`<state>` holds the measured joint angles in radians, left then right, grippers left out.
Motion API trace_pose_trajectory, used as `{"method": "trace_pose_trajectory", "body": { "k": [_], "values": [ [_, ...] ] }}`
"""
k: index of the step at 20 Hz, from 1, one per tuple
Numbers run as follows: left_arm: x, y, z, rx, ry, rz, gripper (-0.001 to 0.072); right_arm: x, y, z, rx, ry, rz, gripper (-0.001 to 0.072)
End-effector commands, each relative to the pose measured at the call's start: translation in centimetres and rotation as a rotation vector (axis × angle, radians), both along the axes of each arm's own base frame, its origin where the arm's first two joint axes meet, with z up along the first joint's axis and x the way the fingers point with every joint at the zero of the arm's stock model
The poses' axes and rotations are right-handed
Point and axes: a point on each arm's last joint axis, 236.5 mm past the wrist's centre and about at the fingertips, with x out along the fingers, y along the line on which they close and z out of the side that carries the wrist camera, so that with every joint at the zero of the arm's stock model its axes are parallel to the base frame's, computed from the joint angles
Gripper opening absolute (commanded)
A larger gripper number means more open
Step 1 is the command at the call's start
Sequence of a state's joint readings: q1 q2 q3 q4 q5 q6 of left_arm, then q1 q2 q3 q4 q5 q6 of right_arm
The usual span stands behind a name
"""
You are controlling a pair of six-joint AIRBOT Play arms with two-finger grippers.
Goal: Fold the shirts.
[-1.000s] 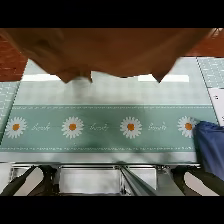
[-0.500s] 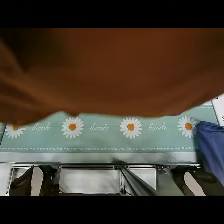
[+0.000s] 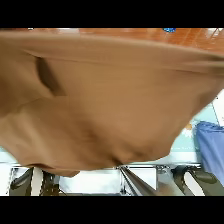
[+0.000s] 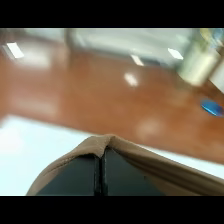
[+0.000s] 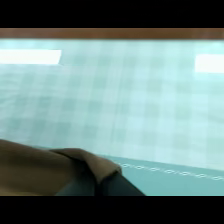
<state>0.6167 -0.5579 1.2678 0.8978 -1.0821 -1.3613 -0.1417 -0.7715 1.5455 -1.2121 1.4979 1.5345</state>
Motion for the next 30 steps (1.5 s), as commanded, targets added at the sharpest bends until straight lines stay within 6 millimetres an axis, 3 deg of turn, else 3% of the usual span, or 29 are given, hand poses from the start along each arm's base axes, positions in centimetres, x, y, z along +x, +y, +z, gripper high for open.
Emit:
{"method": "trace_pose_trajectory", "body": {
  "k": [1,4,9,11,13,15,18,20,22,25,30],
  "values": [
    [6.5,1.2,-10.0,-0.225,0.144,-0.062,0.0021,5.0,1.0,-6.4,0.081,0.114,0.046,0.0024],
    [12.7,-0.3,-17.9,-0.3,0.307,-0.14,0.0021,10.9,1.7,-11.1,0.142,0.18,0.078,0.0024],
    [23.1,-2.2,-27.1,-0.382,0.463,-0.173,0.0021,21.2,0.5,-19.6,0.206,0.234,-0.003,0.0023],
    [25.4,-3.5,-30.6,-0.439,0.564,-0.212,0.0021,24.1,0.2,-22.3,0.209,0.272,-0.006,0.0023],
    [26.2,-4.8,-33.5,-0.478,0.659,-0.261,0.002,26.6,-0.1,-24.3,0.214,0.297,-0.007,0.0024],
    [25.9,-5.8,-35.5,-0.513,0.737,-0.292,0.0021,28.0,-0.1,-25.9,0.233,0.334,-0.016,0.0024],
    [24.5,-6.1,-35.6,-0.528,0.791,-0.329,0.0021,28.1,-0.4,-27.0,0.236,0.37,-0.015,0.0024],
    [22.7,-5.8,-34.4,-0.504,0.816,-0.388,0.0021,27.1,-1.6,-26.9,0.241,0.406,-0.02,0.0024],
    [20.6,-4.9,-33.6,-0.433,0.856,-0.437,0.0021,24.8,-3.0,-27.3,0.253,0.494,-0.014,0.0024],
    [16.3,-2.4,-36.8,-0.278,1.043,-0.411,0.0021,20.8,-4.0,-29.6,0.2,0.65,0.037,0.0024],
    [13.5,-4.9,-43.9,-0.313,1.127,-0.37,0.0021,18.9,-2.2,-35.0,0.21,0.732,0.028,0.0024]
  ]
}}
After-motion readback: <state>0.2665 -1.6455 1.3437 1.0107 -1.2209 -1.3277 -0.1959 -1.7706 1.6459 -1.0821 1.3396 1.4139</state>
